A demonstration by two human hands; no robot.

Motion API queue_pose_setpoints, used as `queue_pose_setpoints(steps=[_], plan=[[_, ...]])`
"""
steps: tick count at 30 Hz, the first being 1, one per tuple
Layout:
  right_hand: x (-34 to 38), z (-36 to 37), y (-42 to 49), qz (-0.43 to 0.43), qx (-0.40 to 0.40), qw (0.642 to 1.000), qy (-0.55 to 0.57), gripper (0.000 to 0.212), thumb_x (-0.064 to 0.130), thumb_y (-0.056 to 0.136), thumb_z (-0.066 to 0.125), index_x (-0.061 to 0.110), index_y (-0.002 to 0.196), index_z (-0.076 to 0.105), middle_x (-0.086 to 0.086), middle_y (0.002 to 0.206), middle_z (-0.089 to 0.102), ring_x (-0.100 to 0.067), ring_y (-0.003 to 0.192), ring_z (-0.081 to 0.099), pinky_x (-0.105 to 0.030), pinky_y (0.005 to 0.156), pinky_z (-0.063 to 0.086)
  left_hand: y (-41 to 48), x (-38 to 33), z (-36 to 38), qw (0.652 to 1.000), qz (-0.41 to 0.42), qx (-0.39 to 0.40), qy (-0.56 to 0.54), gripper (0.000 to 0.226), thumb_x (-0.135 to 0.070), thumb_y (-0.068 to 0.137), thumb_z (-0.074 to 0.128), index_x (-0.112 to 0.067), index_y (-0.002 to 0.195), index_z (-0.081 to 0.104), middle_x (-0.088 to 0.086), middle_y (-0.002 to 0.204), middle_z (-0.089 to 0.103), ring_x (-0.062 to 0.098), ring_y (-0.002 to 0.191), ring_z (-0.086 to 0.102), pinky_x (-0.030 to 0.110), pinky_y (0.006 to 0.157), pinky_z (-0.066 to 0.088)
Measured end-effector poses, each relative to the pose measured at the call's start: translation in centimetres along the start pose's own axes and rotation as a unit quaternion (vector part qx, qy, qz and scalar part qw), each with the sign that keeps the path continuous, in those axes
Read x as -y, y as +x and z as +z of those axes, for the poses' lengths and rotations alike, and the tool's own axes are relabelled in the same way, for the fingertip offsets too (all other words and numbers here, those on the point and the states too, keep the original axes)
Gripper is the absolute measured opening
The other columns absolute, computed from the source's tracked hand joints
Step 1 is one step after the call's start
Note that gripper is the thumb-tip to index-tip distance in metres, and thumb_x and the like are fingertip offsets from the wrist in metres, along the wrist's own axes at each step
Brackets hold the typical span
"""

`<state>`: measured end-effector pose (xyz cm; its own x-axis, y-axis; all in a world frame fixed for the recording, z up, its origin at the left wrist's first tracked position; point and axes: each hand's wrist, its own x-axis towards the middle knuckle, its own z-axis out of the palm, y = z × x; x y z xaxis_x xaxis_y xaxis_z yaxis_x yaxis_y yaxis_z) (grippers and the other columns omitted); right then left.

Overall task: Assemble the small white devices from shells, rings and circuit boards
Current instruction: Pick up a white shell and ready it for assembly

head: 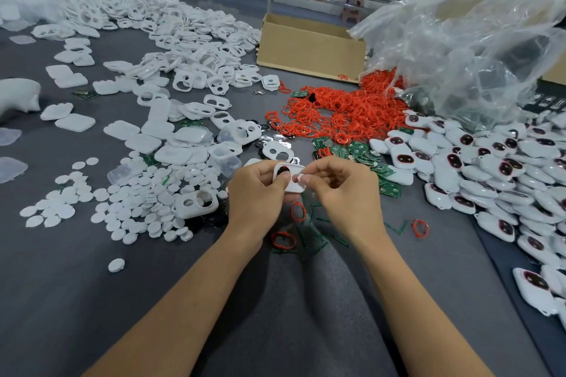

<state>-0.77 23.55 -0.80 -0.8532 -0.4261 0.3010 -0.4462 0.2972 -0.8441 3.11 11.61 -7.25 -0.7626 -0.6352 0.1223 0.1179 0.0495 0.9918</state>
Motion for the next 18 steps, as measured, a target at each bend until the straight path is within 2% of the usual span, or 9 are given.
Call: queue_pose_setpoints(steps=[4,8,13,18], plan=[[0.0,0.4,0.0,-0.031,-0.03,0.998,-0.052,0.015,0.004,0.071,0.078,0.018,0.071,0.074,0.005,0.076,0.06,-0.005,0.058,0.049,-0.01,0.057,0.036,-0.4,-0.6,0.1,1.0,-0.002,0.005,-0.012,0.027,-0.011,0.084,0.063,-0.032,0.066,0.063,-0.011,0.062,0.068,0.003,0.051,0.063,0.011,0.044,0.044],[-0.2,0.5,0.1,-0.022,-0.036,0.998,-0.041,0.018,0.003,0.07,0.08,0.02,0.07,0.073,0.006,0.08,0.056,-0.004,0.059,0.048,-0.01,0.058,0.037,-0.5,-1.1,0.1,1.0,0.002,0.008,-0.017,0.03,-0.009,0.084,0.062,-0.033,0.064,0.062,-0.013,0.059,0.067,0.002,0.049,0.061,0.01,0.044,0.043],[-0.3,0.9,0.0,-0.002,-0.062,0.998,-0.014,0.023,0.002,0.07,0.079,0.023,0.069,0.07,0.003,0.086,0.062,-0.003,0.062,0.055,-0.011,0.059,0.041,-0.6,-1.2,-0.1,0.999,0.005,0.019,-0.031,0.033,-0.004,0.086,0.061,-0.031,0.067,0.062,-0.015,0.058,0.067,0.001,0.049,0.062,0.01,0.044,0.044],[-0.5,1.4,-0.2,-0.014,-0.075,0.997,-0.028,0.016,0.004,0.071,0.079,0.019,0.072,0.072,0.011,0.079,0.065,-0.003,0.061,0.057,-0.01,0.059,0.041,-0.6,-1.2,-0.2,0.999,0.001,0.017,-0.045,0.032,-0.003,0.087,0.061,-0.03,0.069,0.063,-0.014,0.059,0.068,0.001,0.051,0.063,0.01,0.045,0.045]])
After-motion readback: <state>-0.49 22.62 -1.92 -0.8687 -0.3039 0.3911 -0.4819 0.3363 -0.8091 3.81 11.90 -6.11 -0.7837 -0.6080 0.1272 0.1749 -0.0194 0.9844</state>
